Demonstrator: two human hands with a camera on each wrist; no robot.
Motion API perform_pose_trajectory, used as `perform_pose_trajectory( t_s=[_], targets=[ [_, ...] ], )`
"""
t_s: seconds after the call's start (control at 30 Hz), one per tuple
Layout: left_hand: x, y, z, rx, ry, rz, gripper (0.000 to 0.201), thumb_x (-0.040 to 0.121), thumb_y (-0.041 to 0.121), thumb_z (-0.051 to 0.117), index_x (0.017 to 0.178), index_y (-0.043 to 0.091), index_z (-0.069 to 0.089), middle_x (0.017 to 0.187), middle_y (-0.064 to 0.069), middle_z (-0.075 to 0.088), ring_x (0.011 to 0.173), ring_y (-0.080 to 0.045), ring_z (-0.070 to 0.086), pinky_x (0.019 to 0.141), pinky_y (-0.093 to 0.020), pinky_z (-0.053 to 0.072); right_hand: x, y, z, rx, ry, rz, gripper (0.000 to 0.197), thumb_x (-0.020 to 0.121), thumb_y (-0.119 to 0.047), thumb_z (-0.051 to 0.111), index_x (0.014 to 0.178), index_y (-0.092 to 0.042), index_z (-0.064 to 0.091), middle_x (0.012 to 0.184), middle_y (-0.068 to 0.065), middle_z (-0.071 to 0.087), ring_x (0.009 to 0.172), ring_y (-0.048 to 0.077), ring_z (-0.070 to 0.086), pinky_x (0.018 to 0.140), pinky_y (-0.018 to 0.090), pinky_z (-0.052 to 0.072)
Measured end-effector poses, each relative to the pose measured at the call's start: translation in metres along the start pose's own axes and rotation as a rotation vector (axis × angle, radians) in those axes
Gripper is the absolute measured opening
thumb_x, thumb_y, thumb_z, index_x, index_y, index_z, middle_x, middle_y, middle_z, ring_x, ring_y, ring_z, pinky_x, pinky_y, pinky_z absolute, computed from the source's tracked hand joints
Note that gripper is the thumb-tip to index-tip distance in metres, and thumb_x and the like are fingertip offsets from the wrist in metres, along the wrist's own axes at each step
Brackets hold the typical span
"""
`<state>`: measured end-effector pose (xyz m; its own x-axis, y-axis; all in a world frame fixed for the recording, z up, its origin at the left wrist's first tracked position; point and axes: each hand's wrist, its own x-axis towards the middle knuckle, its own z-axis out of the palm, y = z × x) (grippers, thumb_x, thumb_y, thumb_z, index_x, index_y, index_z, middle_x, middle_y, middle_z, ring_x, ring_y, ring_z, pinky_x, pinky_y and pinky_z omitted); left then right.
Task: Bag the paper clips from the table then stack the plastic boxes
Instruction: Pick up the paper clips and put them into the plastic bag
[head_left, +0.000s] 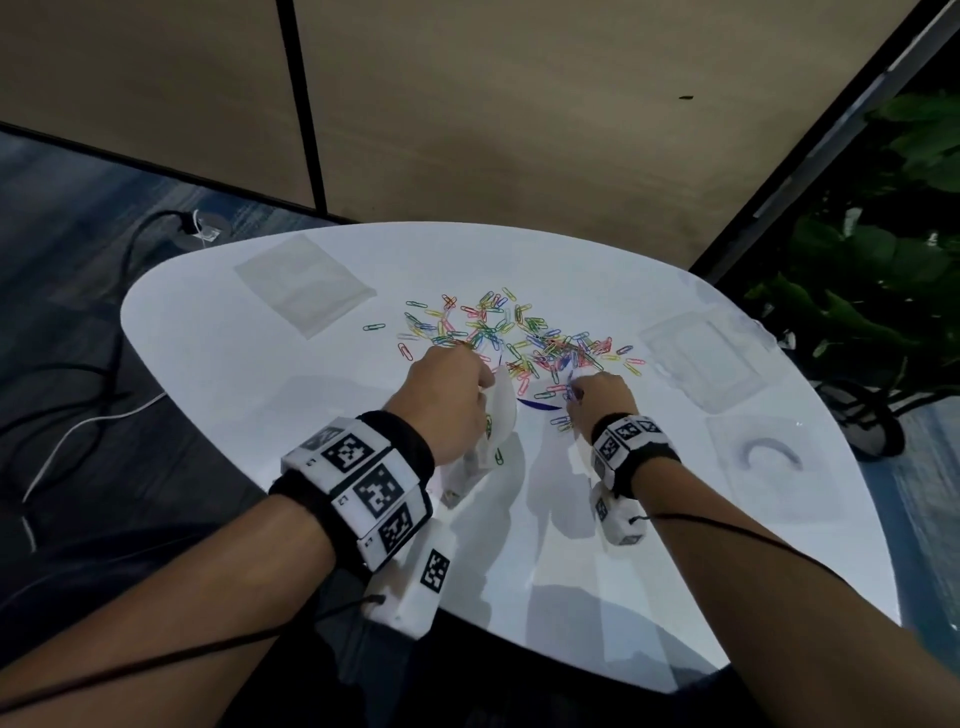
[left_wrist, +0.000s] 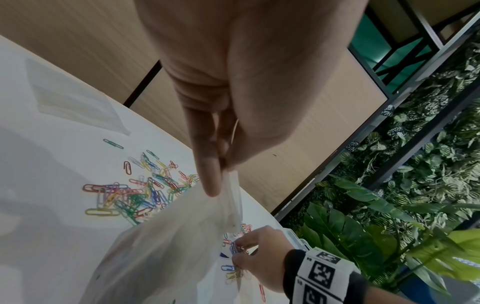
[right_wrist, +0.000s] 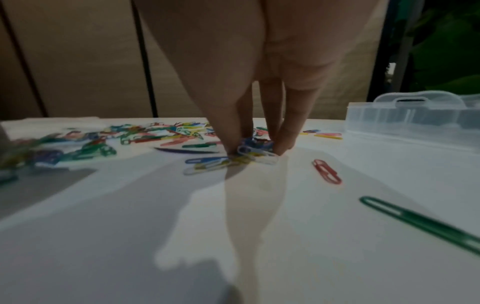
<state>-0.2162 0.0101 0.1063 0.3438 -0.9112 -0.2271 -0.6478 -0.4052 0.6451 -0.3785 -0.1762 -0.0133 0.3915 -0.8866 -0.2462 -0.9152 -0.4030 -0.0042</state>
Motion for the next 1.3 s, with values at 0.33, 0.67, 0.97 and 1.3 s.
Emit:
perform_pose_trajectory(
  t_s=[0.33, 0.67, 0.97, 1.3],
  targets=[
    [0.001, 0.003, 0.000, 0.018, -0.023, 0.014, 0.036, 0.094, 0.009, 0.051, 0.127, 0.012, 0.065, 0.123, -0.014, 0.067, 0.102, -0.032, 0.069, 0.097, -0.039, 0.055, -0.001, 0.029, -0.011, 0.621, -0.047, 0.277, 0.022, 0.087, -0.024, 0.068, 0.093, -0.005, 0.077, 0.086, 0.009, 0.073, 0.080, 0.022, 0.068, 0.081, 0.031, 0.058],
    [0.003, 0.006, 0.004, -0.068, -0.001, -0.014, 0.032, 0.093, 0.008, 0.054, 0.121, 0.009, 0.068, 0.122, -0.014, 0.066, 0.101, -0.034, 0.070, 0.091, -0.043, 0.058, -0.084, -0.025, -0.087, 1.635, -0.543, 0.054, 0.022, 0.090, 0.002, 0.063, 0.107, 0.015, 0.066, 0.097, 0.018, 0.074, 0.088, 0.020, 0.073, 0.074, 0.018, 0.057],
    [0.002, 0.007, 0.003, -0.037, 0.037, 0.047, 0.028, 0.088, 0.005, 0.054, 0.103, 0.013, 0.077, 0.097, -0.011, 0.075, 0.091, -0.027, 0.070, 0.087, -0.040, 0.058, -0.102, -0.067, -0.079, 0.861, -0.291, -0.374, 0.022, 0.078, -0.007, 0.061, 0.092, -0.015, 0.075, 0.094, 0.007, 0.073, 0.085, 0.019, 0.069, 0.081, 0.038, 0.057],
    [-0.001, -0.036, -0.051, -0.119, 0.154, -0.034, 0.023, 0.085, -0.002, 0.054, 0.096, 0.001, 0.074, 0.081, -0.021, 0.072, 0.073, -0.033, 0.073, 0.079, -0.040, 0.062, -0.047, 0.007, -0.019, 0.265, -0.362, 0.321, 0.080, 0.092, -0.051, 0.053, 0.151, -0.010, 0.018, 0.152, 0.019, 0.032, 0.136, 0.036, 0.039, 0.107, 0.042, 0.037]
  ],
)
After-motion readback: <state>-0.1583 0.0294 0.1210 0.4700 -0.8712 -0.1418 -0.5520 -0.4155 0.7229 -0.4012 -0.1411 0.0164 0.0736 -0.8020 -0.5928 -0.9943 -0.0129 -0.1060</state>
